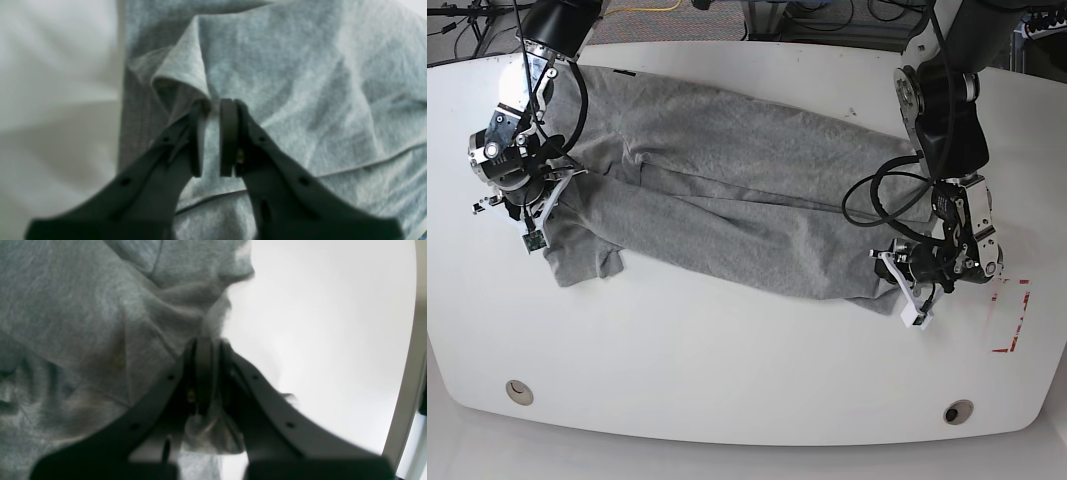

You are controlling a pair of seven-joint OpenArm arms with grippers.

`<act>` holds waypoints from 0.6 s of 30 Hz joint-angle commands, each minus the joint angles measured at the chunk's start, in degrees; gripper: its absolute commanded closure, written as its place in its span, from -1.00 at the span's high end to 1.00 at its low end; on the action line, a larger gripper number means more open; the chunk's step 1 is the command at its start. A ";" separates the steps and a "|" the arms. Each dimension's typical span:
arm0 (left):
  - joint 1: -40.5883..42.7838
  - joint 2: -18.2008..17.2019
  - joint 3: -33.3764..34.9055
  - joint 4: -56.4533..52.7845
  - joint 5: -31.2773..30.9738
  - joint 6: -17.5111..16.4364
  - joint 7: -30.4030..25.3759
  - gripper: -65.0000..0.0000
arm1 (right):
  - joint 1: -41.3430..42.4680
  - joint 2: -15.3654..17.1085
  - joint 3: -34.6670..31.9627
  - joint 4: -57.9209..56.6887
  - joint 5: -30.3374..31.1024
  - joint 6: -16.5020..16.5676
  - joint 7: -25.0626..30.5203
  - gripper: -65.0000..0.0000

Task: Fold the T-shirt properly
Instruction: 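Pinch and tug the shirt edge with the left gripper, right gripper holding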

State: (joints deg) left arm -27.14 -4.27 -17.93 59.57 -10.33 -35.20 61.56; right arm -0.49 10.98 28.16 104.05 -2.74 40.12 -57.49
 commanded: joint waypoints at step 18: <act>-1.92 -0.52 0.22 4.56 -0.62 -0.62 -0.68 -0.94 | 1.06 0.75 0.01 0.87 0.41 -0.12 1.01 -0.98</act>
State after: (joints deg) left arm -27.49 -4.45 -17.87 63.05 -10.31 -35.64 61.65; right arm -0.47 10.96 28.10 104.05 -2.74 40.10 -57.47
